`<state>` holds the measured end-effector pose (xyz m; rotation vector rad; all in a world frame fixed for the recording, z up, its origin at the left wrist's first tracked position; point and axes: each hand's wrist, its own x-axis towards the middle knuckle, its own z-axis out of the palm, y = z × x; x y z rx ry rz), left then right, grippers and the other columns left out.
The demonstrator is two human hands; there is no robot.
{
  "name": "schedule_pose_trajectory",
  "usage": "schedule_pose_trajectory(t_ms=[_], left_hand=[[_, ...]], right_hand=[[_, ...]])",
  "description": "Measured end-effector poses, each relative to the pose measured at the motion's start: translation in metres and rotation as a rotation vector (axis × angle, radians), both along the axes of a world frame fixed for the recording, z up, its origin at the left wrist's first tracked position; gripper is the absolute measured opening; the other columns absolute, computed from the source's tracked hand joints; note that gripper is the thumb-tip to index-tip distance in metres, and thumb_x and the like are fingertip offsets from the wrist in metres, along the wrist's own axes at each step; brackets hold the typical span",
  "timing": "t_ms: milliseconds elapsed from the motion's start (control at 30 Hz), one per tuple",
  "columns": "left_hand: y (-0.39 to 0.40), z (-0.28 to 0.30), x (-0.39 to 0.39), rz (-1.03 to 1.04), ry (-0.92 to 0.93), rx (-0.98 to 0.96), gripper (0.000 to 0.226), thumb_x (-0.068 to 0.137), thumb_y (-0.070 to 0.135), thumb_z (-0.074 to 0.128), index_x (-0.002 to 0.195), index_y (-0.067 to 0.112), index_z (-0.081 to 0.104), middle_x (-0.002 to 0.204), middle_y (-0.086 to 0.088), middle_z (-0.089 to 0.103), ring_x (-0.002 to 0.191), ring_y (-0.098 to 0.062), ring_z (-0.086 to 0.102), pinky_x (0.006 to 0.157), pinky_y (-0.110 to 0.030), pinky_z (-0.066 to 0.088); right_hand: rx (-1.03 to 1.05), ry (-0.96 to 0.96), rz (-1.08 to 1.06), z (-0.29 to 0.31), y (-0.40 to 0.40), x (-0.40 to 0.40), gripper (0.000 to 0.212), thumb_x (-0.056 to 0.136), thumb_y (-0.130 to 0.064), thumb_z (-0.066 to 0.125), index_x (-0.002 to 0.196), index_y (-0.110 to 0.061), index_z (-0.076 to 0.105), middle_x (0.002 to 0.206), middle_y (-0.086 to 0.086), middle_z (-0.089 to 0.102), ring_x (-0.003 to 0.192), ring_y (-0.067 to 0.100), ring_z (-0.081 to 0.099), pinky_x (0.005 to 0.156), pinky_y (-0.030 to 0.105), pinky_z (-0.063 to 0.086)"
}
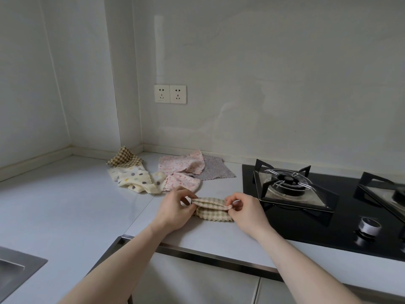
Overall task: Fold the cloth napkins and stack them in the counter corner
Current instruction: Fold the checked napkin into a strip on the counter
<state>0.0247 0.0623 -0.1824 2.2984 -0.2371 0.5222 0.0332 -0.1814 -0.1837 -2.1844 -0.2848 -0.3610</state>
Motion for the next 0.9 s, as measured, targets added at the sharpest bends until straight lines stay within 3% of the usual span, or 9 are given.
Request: schedule_pose_trajectory(t_ms=[267, 400, 567, 667, 767, 833, 900], left_hand=[[-0.003, 0.001, 0.001, -0.019, 0.08, -0.048, 0.012, 0.064, 0.034, 0.059, 0.07, 0.027, 0.067, 0.093, 0.013, 0.067, 0.081, -0.001, 0.065, 0.083, -0.034, 0.056], [0.001, -0.002, 0.005, -0.017, 0.119, -0.054, 0.017, 0.073, 0.035, 0.063, 0.068, 0.021, 0.071, 0.098, 0.012, 0.065, 0.089, -0.007, 0.062, 0.089, -0.035, 0.051], [0.003, -0.002, 0.006, 0.023, 0.134, -0.042, 0.033, 0.078, 0.049, 0.077, 0.067, 0.019, 0.067, 0.081, 0.009, 0.069, 0.079, -0.006, 0.065, 0.074, -0.03, 0.052], [0.001, 0.001, -0.001, 0.024, 0.151, -0.054, 0.03, 0.078, 0.047, 0.079, 0.081, 0.023, 0.061, 0.083, 0.009, 0.069, 0.08, -0.009, 0.067, 0.075, -0.035, 0.055], [-0.002, 0.002, -0.003, 0.013, 0.131, 0.05, 0.035, 0.081, 0.052, 0.068, 0.107, 0.031, 0.056, 0.103, 0.015, 0.062, 0.096, -0.009, 0.058, 0.087, -0.033, 0.048], [-0.003, 0.001, 0.0, -0.005, 0.135, 0.161, 0.045, 0.081, 0.059, 0.054, 0.119, 0.035, 0.057, 0.114, 0.018, 0.058, 0.107, -0.01, 0.049, 0.095, -0.032, 0.04], [-0.003, -0.002, 0.005, -0.016, 0.148, 0.215, 0.045, 0.081, 0.059, 0.047, 0.117, 0.036, 0.062, 0.115, 0.021, 0.056, 0.109, -0.009, 0.044, 0.097, -0.032, 0.037]], right_hand=[[-0.115, 0.009, 0.002, 0.005, 0.002, -0.008, 0.021, 0.081, -0.009, 0.062, 0.073, -0.029, 0.062, 0.1, -0.022, 0.074, 0.089, -0.001, 0.071, 0.084, 0.032, 0.06], [-0.197, 0.033, 0.004, 0.007, 0.003, -0.011, 0.023, 0.078, -0.013, 0.053, 0.077, -0.035, 0.059, 0.1, -0.027, 0.071, 0.095, 0.004, 0.068, 0.085, 0.034, 0.058], [-0.084, 0.093, 0.004, 0.014, 0.002, -0.011, 0.025, 0.083, -0.016, 0.048, 0.068, -0.027, 0.065, 0.102, -0.026, 0.071, 0.1, 0.005, 0.066, 0.091, 0.035, 0.054], [-0.086, 0.099, -0.004, 0.014, 0.001, -0.013, 0.021, 0.091, -0.034, 0.052, 0.074, -0.028, 0.063, 0.12, -0.021, 0.067, 0.115, 0.009, 0.061, 0.099, 0.037, 0.048], [-0.184, 0.092, -0.034, 0.009, -0.002, -0.009, 0.017, 0.084, -0.054, 0.057, 0.093, -0.04, 0.053, 0.119, -0.021, 0.063, 0.114, 0.013, 0.055, 0.097, 0.04, 0.048], [-0.276, 0.07, 0.004, 0.006, -0.002, -0.004, 0.027, 0.086, -0.052, 0.06, 0.109, -0.043, 0.05, 0.113, -0.025, 0.058, 0.108, 0.008, 0.05, 0.102, 0.037, 0.043], [-0.336, 0.023, 0.027, 0.003, -0.002, 0.001, 0.035, 0.087, -0.048, 0.061, 0.12, -0.042, 0.051, 0.111, -0.029, 0.053, 0.104, 0.0, 0.045, 0.107, 0.032, 0.035]])
